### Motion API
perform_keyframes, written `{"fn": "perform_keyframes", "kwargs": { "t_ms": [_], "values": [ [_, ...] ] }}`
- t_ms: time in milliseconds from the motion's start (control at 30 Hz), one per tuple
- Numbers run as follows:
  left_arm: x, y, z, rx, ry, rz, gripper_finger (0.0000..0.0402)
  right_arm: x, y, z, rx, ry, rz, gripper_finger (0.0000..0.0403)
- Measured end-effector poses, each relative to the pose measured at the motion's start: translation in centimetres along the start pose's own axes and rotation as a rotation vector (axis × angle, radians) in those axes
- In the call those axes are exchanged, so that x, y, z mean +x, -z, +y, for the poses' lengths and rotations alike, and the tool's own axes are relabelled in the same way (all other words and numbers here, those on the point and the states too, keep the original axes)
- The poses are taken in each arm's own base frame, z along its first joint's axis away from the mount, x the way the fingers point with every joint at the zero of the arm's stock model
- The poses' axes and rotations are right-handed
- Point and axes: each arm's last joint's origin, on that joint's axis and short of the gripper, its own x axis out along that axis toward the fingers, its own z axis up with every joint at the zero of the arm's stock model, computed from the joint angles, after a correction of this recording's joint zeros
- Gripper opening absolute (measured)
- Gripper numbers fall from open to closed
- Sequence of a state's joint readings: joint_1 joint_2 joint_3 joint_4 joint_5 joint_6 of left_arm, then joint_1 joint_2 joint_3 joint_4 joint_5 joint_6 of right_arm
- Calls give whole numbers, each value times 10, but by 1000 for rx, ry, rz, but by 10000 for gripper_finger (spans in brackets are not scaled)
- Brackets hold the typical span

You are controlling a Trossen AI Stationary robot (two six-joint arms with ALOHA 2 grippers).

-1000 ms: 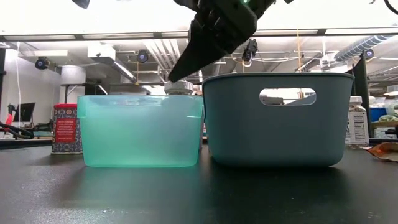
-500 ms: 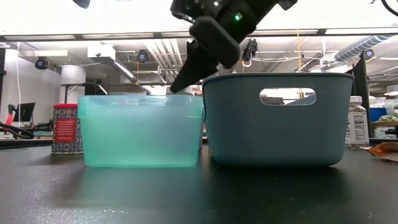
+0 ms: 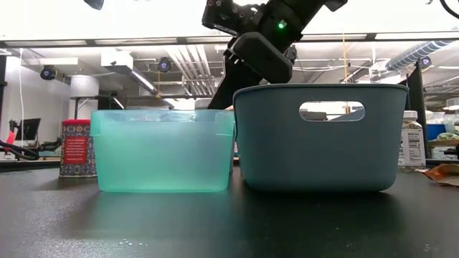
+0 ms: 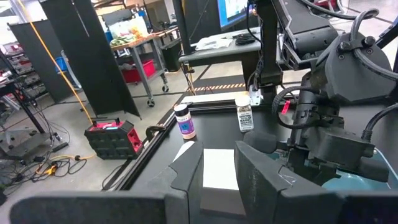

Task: Sort spices by type
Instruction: Put the bottom white seasoning bottle into the green bin, then put the left black seasoning bottle into the black bin

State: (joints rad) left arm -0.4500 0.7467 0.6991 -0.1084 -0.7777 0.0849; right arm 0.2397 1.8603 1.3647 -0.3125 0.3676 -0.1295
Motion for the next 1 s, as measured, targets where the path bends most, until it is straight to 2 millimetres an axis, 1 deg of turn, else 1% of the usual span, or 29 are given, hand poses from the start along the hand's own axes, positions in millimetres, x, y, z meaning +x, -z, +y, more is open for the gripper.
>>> {"fn": "perform_keyframes", "kwargs": {
  "t_ms": [300,567,667,733,800,900,1000],
  "values": [
    [0,0,0,0,0,0,74,-3,2,-1,-11,-3,23,9],
    [0,0,0,0,0,0,74,-12,-1,-5,-8,-3,14,9],
    [0,0,0,0,0,0,74,-17,-2,-3,-13,-42,6,9],
    [0,0,0,3,1,3,74,-23,-1,-1,-23,-95,22,9],
    [0,1,0,-11,1,4,74,-32,2,-2,-23,-145,53,9],
    [1,1,-1,-41,1,7,74,-52,4,-9,2,-159,79,9],
    [3,2,-4,-47,3,18,74,-74,10,-17,16,-154,52,9]
  ]
}}
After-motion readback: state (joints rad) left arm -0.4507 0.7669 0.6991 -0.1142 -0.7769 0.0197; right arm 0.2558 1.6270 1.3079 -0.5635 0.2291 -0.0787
